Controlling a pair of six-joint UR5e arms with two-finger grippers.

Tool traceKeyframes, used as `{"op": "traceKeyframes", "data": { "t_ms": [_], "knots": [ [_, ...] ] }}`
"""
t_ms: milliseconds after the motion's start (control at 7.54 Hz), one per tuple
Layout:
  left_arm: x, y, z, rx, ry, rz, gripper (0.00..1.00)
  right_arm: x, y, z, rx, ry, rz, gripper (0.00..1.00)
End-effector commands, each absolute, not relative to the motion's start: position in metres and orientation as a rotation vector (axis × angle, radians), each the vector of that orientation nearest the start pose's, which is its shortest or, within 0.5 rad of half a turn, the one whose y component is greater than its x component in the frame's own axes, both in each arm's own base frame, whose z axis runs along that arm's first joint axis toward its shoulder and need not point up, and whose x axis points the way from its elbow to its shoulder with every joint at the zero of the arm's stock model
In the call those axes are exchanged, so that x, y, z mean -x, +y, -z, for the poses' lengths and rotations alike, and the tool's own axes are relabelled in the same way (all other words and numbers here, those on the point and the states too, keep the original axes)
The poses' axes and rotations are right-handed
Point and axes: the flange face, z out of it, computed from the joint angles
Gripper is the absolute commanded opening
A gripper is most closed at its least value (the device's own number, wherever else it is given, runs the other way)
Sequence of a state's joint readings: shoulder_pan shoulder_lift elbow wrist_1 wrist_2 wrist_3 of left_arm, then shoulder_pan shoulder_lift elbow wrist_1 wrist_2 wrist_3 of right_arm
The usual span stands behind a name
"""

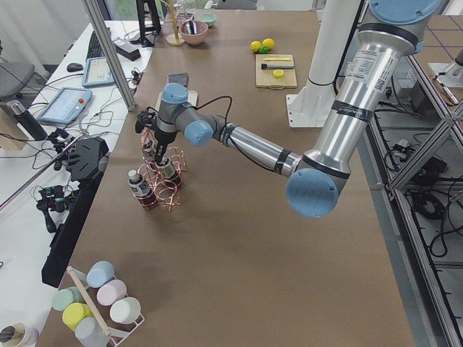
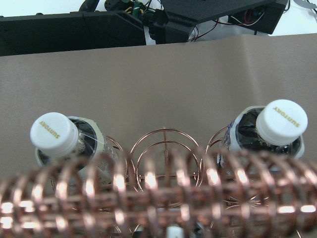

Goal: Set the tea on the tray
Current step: 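Close the left gripper on the tea bottle's cap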

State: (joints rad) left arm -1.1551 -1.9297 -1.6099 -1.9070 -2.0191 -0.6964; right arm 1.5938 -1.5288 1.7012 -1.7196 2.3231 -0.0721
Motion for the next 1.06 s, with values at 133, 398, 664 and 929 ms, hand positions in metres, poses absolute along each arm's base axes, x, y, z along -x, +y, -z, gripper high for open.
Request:
{"op": "traceKeyframes", "data": {
  "t_ms": [133,398,664,929],
  "knots": [
    [-0.175,-0.629,-0.397,-0.405,0.745,0.077,0.00,-0.077,-0.505,-0.589,-0.061,-0.751,0.057,1.00],
    [-0.142,-0.628,-0.381,-0.381,0.823,0.087,0.00,-0.077,-0.505,-0.589,-0.061,-0.751,0.057,1.00],
    [-0.117,-0.619,-0.357,-0.371,0.797,0.074,0.00,-0.077,-0.503,-0.591,-0.056,-0.751,0.055,1.00],
    [-0.100,-0.599,-0.322,-0.377,0.789,0.080,0.00,-0.077,-0.501,-0.594,-0.050,-0.752,0.053,1.00]
  ]
}}
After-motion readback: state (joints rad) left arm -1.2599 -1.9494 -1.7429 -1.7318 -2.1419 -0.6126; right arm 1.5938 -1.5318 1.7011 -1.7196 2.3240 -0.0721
